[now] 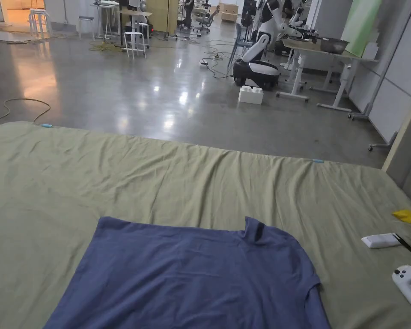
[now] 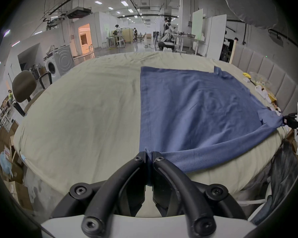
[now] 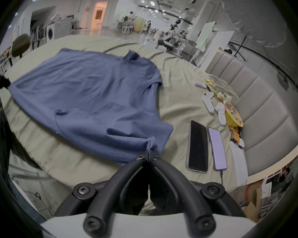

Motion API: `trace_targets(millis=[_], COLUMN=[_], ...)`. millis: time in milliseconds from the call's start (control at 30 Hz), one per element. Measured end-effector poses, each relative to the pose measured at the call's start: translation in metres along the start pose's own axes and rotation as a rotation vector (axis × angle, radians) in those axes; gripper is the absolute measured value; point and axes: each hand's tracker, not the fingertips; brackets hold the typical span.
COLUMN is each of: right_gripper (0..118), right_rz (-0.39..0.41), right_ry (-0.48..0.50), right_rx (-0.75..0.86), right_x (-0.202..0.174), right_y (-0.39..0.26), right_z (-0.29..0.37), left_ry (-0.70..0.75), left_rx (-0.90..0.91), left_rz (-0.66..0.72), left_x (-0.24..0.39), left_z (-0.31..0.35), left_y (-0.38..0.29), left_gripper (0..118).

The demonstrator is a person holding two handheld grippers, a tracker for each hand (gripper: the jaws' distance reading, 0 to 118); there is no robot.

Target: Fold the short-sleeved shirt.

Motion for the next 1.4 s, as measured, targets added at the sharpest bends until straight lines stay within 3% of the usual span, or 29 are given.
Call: trace_targets(millis=[67, 167, 200, 233, 300, 467, 600, 767, 833, 867, 933, 967, 1000, 1067, 1133, 1167, 1200, 1400], right_gripper=[6, 43, 64, 76, 81, 82, 82, 82, 76, 68, 28, 13, 8, 3, 2, 2, 2, 2], right_rz=[0.009, 0.019, 0.006, -0.022, -0.106, -0.231, -0.270, -0.348, -0.337, -0.365, -0.355, -0.365, -0.378, -0.405, -0.416, -0.364, -0.397, -0.390], right_ry=[0.007, 0.000, -0.009, -0.022, -0.016, -0.010, -0.054, -0.114, -0.148, -0.134, -0.151, -0.149, -0.153, -0.114, -0.116, -0.144, -0.122, -0.124], right_rx=[-0.013, -0.042, -0.039, -0.028, 0.031, 0.265, 0.450, 0.652, 0.734, 0.732, 0.777, 0.779, 0.780, 0.786, 0.763, 0.797, 0.775, 0.779], right_x=[-0.005, -0.007, -0.006, -0.005, 0.001, -0.002, -0.016, -0.029, -0.032, -0.034, -0.036, -0.038, -0.038, -0.038, -0.042, -0.043, -0.043, -0.042], right_y=[-0.002, -0.002, 0.000, 0.002, 0.013, 0.049, 0.086, 0.125, 0.136, 0.139, 0.145, 0.148, 0.149, 0.151, 0.154, 0.156, 0.155, 0.154], right_z=[-0.003, -0.006, -0.003, 0.000, 0.009, 0.026, 0.037, 0.056, 0.063, 0.065, 0.070, 0.071, 0.072, 0.071, 0.069, 0.071, 0.068, 0.066], left_ry=[0.005, 0.023, 0.029, 0.032, 0.037, -0.019, 0.035, 0.071, 0.079, 0.073, 0.081, 0.082, 0.078, 0.054, 0.054, 0.047, 0.042, 0.033], left_rx=[-0.018, -0.036, -0.039, -0.031, -0.004, 0.154, 0.292, 0.473, 0.530, 0.556, 0.606, 0.622, 0.636, 0.657, 0.664, 0.658, 0.658, 0.581], left_rz=[-0.005, -0.026, -0.031, -0.027, -0.002, 0.095, 0.017, 0.019, 0.031, 0.032, 0.052, 0.055, 0.049, 0.041, 0.018, 0.010, 0.006, 0.006], left_x=[0.004, 0.009, 0.010, 0.010, 0.006, 0.020, 0.055, 0.090, 0.097, 0.100, 0.111, 0.112, 0.114, 0.121, 0.124, 0.125, 0.126, 0.111], left_z=[-0.003, 0.001, 0.003, 0.005, 0.003, 0.013, 0.020, 0.039, 0.049, 0.053, 0.061, 0.066, 0.069, 0.074, 0.076, 0.076, 0.076, 0.069], left_y=[-0.003, -0.001, 0.001, 0.004, 0.007, 0.041, 0.069, 0.105, 0.116, 0.120, 0.130, 0.132, 0.135, 0.139, 0.140, 0.142, 0.142, 0.135], left_gripper=[7, 18, 31, 43, 59, 59, 58, 58, 51, 43, 18, 16, 14, 6, 6, 6, 6, 6])
